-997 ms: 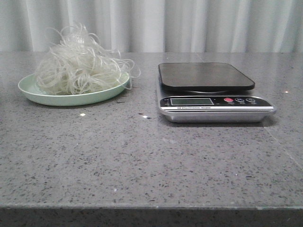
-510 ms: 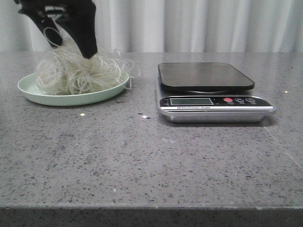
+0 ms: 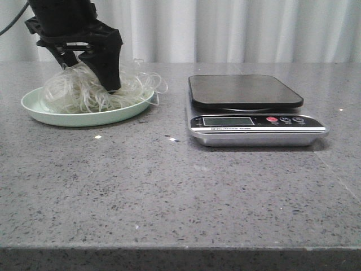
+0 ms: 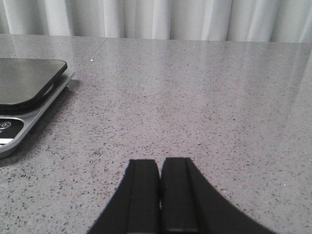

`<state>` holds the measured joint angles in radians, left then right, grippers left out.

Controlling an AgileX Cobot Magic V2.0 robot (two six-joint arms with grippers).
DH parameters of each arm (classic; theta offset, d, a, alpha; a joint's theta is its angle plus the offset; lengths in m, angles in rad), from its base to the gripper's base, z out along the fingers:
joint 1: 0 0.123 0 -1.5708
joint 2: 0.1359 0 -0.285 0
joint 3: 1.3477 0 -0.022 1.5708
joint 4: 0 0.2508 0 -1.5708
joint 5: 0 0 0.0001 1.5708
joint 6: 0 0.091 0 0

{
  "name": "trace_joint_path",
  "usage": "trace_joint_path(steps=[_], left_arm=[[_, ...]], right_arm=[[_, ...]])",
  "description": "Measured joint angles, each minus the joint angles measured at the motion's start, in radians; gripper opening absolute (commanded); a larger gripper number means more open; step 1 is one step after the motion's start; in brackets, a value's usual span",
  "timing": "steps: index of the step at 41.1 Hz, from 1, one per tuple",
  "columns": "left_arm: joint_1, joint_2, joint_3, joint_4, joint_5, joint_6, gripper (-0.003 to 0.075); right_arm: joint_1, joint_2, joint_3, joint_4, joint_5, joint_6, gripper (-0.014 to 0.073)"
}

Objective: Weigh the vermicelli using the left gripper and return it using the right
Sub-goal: 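Lower the left gripper into the vermicelli and close on it, then lift the vermicelli with the left gripper and carry it over the scale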

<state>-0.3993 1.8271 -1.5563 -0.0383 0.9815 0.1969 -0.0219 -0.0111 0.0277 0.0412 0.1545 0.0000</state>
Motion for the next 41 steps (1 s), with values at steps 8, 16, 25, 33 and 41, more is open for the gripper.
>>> trace_joint_path(steps=[8,16,25,33,41], left_arm=[[0.0,0.0,-0.006,0.0,0.0,0.0,0.0141],[0.0,0.001,-0.026,0.026,0.036,0.0,0.014],[0.0,0.026,-0.155,0.048,0.203,0.0,0.014],[0.0,0.033,-0.344,0.048,0.27,-0.002,0.014],[0.0,0.033,-0.51,-0.056,0.277,-0.002,0.014]], right_arm=[[0.0,0.0,0.0,0.0,0.0,0.0,0.0151],[0.0,0.0,0.0,0.0,0.0,0.0,0.0151],[0.0,0.0,0.0,0.0,0.0,0.0,0.0151],[0.0,0.0,0.0,0.0,0.0,0.0,0.0151],[0.0,0.0,0.0,0.0,0.0,0.0,0.0151]])
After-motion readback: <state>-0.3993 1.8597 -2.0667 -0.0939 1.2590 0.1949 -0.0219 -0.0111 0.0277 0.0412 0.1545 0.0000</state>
